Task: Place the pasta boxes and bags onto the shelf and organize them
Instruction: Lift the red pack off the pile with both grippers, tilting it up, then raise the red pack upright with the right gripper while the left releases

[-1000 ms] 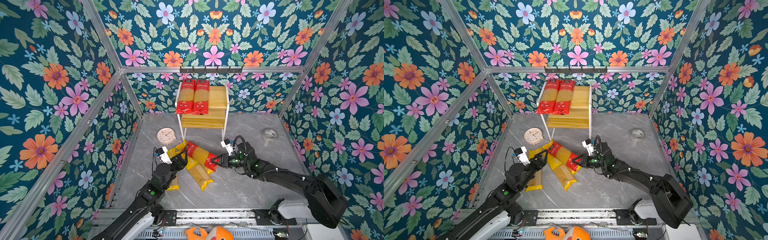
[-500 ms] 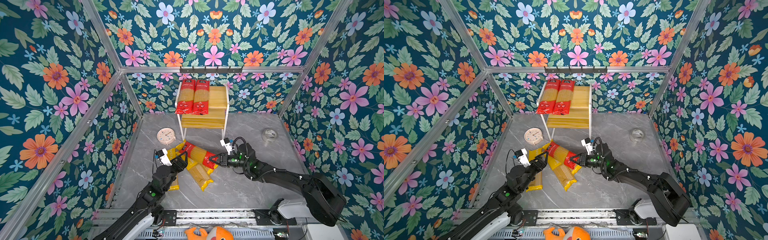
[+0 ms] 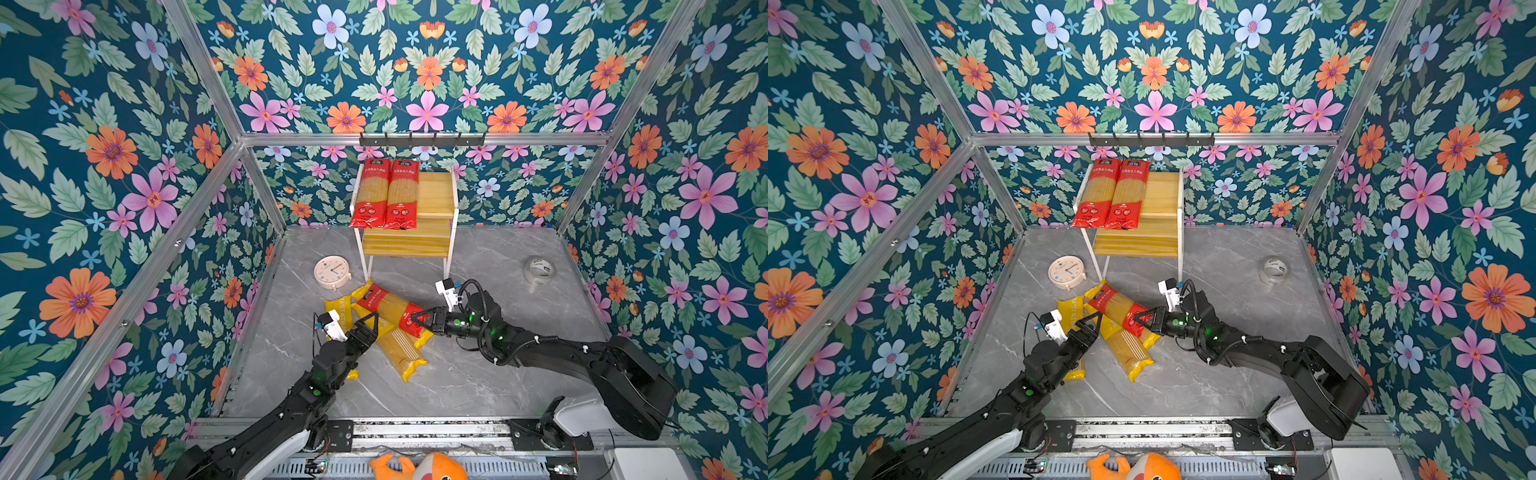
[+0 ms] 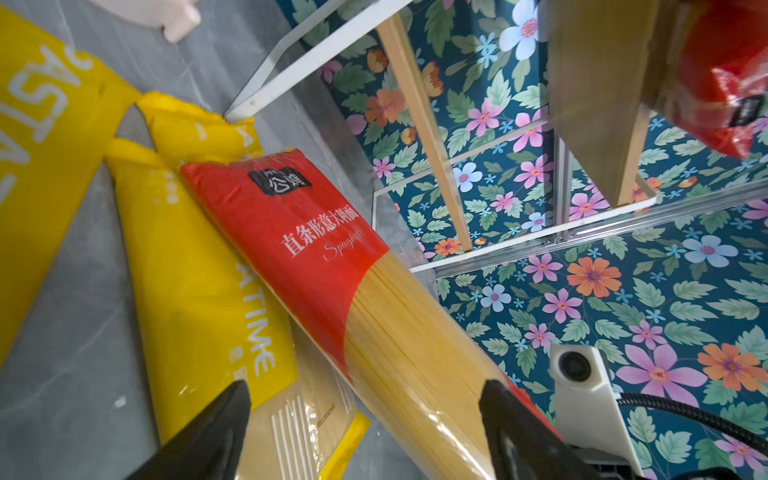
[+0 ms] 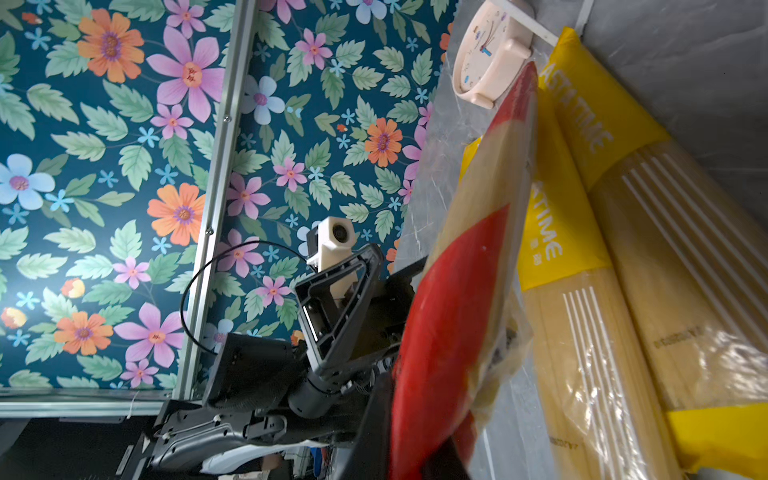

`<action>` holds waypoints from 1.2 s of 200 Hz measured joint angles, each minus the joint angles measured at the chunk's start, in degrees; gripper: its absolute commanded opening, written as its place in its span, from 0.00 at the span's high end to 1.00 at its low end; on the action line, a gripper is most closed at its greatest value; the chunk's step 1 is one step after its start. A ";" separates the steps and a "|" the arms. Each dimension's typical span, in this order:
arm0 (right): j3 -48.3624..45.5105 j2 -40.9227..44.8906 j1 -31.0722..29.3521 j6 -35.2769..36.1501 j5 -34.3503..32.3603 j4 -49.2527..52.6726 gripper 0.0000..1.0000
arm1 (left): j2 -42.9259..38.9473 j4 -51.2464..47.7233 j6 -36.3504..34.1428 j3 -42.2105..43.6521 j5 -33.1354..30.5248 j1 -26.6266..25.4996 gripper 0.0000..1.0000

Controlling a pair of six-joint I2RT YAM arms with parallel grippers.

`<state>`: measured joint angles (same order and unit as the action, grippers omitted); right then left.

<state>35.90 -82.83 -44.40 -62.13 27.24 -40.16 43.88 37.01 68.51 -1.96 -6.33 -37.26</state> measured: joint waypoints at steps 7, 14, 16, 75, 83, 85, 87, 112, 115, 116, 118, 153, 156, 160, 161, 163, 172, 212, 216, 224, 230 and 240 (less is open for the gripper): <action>0.31 -0.46 -0.68 -0.70 -0.94 -0.28 1.00 | 1.40 2.84 1.07 0.61 0.02 -0.13 0.10; 0.72 -0.83 -1.25 -1.09 -1.62 -0.79 1.00 | 2.75 5.77 2.05 1.09 0.00 -0.24 0.09; 0.81 -0.92 -1.42 -1.29 -1.88 -1.09 1.00 | 3.10 6.49 2.23 1.20 0.02 -0.26 0.09; 3.93 -4.31 -6.14 -4.96 -6.97 -7.21 1.00 | 8.35 18.93 7.87 1.62 -1.66 -0.24 0.12; 4.28 -4.66 -7.13 -5.16 -7.50 -7.65 1.00 | 8.79 20.04 7.82 1.62 -2.16 -0.24 0.14; 4.37 -4.76 -7.39 -5.16 -7.54 -7.74 1.00 | 8.90 20.28 7.85 1.62 -2.34 -0.24 0.14; 4.44 -4.87 -7.65 -5.18 -7.56 -7.91 1.00 | 8.98 20.46 7.85 1.62 -2.45 -0.24 0.15; 4.20 -6.62 -9.44 -6.60 -6.40 -10.86 1.00 | 9.44 22.88 7.72 1.62 -3.41 0.48 0.25; 4.04 -6.71 -9.46 -6.67 -6.32 -11.23 1.00 | 9.42 22.93 7.65 1.62 -3.54 0.66 0.26; 3.96 -6.75 -9.46 -6.69 -6.21 -11.45 1.00 | 9.42 22.95 7.63 1.62 -3.56 0.70 0.27; 3.85 -6.80 -9.46 -6.71 -6.16 -11.61 1.00 | 9.35 22.99 7.56 1.62 -3.67 0.83 0.28; 2.08 -6.16 -9.46 -7.91 -4.72 -13.84 1.00 | 7.17 23.47 6.99 1.62 -3.65 1.92 0.48; 2.05 -6.05 -9.46 -7.91 -4.63 -13.86 1.00 | 6.99 23.45 6.84 1.62 -3.67 1.95 0.49; 2.03 -5.88 -9.46 -7.91 -4.48 -13.70 0.97 | 6.71 23.45 6.64 1.62 -3.65 1.99 0.52; 2.03 -5.81 -9.46 -7.91 -4.44 -13.62 0.96 | 6.69 23.45 6.64 1.62 -3.65 1.99 0.52; 2.03 -5.73 -9.46 -7.93 -4.37 -13.57 0.95 | 6.54 23.47 6.56 1.62 -3.65 1.99 0.54; 1.86 -5.51 -9.44 -7.93 -4.07 -13.33 0.88 | 5.95 23.45 6.40 1.62 -3.65 2.01 0.59; 0.70 -4.74 -9.44 -7.89 -3.19 -9.79 0.69 | 2.40 22.45 5.31 1.62 -2.95 2.16 0.80; 0.70 -4.74 -9.27 -7.89 -2.86 -9.33 0.68 | 2.10 22.25 5.07 1.62 -2.80 2.16 0.81; 0.81 -4.76 -8.76 -7.87 -1.73 -8.74 0.64 | 1.62 21.62 4.83 1.60 -2.58 2.16 0.83; 1.07 -4.90 -8.31 -7.85 -0.98 -8.44 0.59 | 1.27 21.05 4.70 1.57 -2.58 2.16 0.84; 1.44 -5.46 -7.61 -7.74 -0.04 -8.33 0.53 | 0.87 20.28 4.52 1.49 -2.56 2.29 0.84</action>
<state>37.34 -88.29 -52.01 -69.87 27.20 -48.49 44.75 57.30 73.03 -0.47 -8.88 -34.96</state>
